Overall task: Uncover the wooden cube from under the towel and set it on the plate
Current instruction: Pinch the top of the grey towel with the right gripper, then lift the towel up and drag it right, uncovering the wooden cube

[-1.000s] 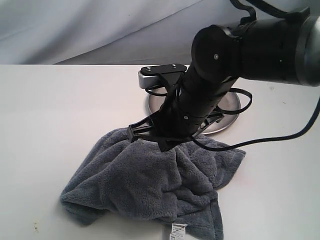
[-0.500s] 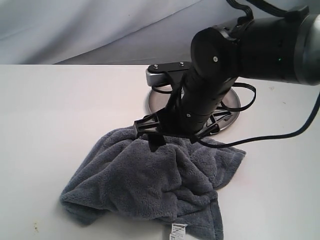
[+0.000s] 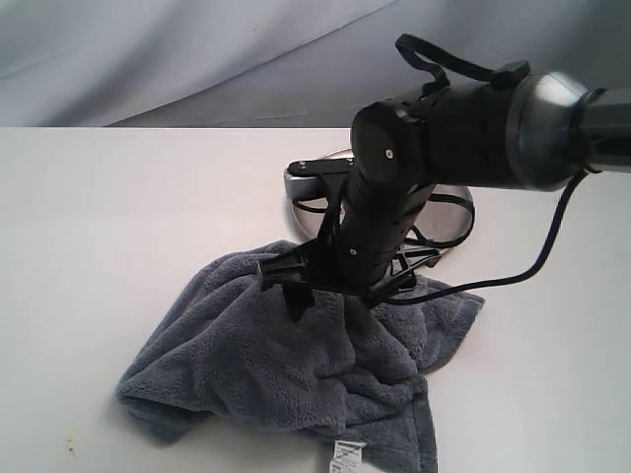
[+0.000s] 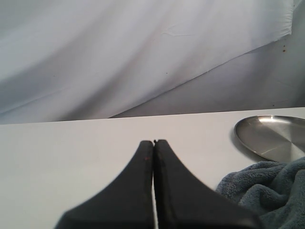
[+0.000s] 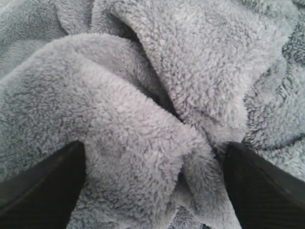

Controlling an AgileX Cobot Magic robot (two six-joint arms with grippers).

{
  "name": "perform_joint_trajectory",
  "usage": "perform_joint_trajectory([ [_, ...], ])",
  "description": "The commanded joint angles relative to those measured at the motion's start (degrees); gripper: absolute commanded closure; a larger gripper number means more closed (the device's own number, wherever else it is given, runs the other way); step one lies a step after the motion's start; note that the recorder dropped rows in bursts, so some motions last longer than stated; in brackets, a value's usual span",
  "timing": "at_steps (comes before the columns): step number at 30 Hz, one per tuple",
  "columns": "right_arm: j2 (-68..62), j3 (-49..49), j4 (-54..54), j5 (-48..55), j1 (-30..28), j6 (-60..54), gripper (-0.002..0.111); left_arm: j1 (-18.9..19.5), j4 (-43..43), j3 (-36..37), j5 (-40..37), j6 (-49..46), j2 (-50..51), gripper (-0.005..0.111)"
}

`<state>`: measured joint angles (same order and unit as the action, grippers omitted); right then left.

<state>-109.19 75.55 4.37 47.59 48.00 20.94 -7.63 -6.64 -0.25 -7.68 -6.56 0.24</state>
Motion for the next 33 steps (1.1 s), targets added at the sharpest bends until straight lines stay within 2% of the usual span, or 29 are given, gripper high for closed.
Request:
perform_joint_trajectory([
  [1, -2.04, -0.16, -0.32, -0.63, -0.15, -0.07, 0.047, -0.28, -0.10, 0.25, 0.18, 0.14, -0.24, 0.107],
  [6, -2.16, -0.16, -0.28, -0.76, -0.15, -0.07, 0.072, -0.28, -0.10, 0.25, 0.18, 0.14, -0.24, 0.107],
  [12, -2.16, -0.16, -0.28, -0.25, -0.15, -0.07, 0.108, -0.28, -0.10, 0.25, 0.18, 0.14, -0.24, 0.107],
  [22, 2.05, -0.16, -0.41, 0.22, -0.03, -0.07, 0.108, -0.28, -0.10, 0.25, 0.18, 0.14, -0.24, 0.107],
  [33, 14.76, -0.16, -0.41, 0.98, -0.03, -0.07, 0.108, -0.28, -0.10, 0.25, 0.18, 0.14, -0.24, 0.107],
])
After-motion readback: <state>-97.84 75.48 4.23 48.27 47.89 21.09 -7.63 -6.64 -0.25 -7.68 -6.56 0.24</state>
